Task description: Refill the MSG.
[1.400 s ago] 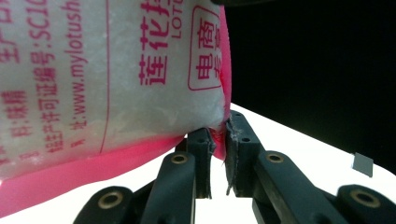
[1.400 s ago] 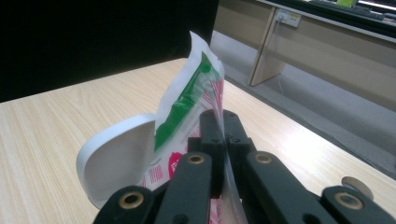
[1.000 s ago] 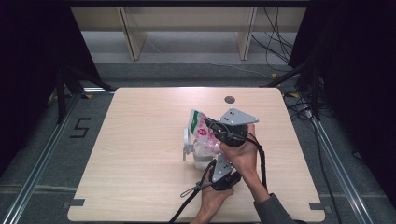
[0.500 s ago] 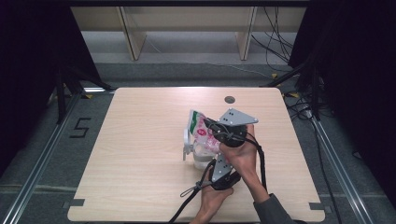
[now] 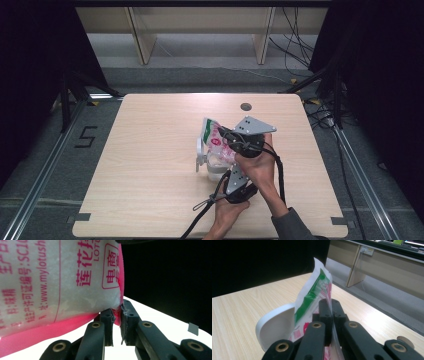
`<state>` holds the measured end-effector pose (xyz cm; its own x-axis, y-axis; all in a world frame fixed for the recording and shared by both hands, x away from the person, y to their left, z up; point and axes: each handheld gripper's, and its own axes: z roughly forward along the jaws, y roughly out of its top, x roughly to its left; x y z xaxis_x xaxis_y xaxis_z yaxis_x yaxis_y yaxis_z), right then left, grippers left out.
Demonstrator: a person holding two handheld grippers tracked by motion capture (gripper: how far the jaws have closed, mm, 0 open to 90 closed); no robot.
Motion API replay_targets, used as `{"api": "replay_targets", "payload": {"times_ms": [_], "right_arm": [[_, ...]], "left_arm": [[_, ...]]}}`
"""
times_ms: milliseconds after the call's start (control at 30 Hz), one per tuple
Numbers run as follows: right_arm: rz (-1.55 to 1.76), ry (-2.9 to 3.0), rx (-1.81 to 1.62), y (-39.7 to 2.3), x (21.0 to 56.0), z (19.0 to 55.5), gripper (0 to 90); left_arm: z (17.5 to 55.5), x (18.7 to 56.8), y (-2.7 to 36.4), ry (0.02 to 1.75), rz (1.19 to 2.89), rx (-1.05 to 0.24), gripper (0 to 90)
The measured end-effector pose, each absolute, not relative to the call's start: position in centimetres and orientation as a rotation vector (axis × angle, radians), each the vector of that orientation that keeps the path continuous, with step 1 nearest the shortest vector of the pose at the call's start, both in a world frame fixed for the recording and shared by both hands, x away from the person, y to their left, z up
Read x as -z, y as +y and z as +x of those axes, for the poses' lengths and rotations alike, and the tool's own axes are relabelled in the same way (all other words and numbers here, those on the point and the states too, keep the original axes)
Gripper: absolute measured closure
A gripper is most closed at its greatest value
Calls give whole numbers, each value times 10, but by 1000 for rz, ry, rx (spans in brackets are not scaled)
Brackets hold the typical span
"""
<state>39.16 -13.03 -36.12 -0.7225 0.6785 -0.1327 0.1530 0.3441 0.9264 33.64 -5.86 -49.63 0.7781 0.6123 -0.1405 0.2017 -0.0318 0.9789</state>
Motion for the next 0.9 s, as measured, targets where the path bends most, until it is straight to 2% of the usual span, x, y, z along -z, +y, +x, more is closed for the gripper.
{"api": "replay_targets", "payload": {"times_ms": [33,67,900], "right_arm": [[732,2098,-1374,-130,361,391,900],[723,2115,-1368,-129,361,391,900],[735,2107,-1379,-130,361,391,900]], "left_arm": [[335,496,-66,701,1504,-317,811],[335,497,-67,702,1496,-313,811],[335,496,-67,708,1502,-313,810]]}}
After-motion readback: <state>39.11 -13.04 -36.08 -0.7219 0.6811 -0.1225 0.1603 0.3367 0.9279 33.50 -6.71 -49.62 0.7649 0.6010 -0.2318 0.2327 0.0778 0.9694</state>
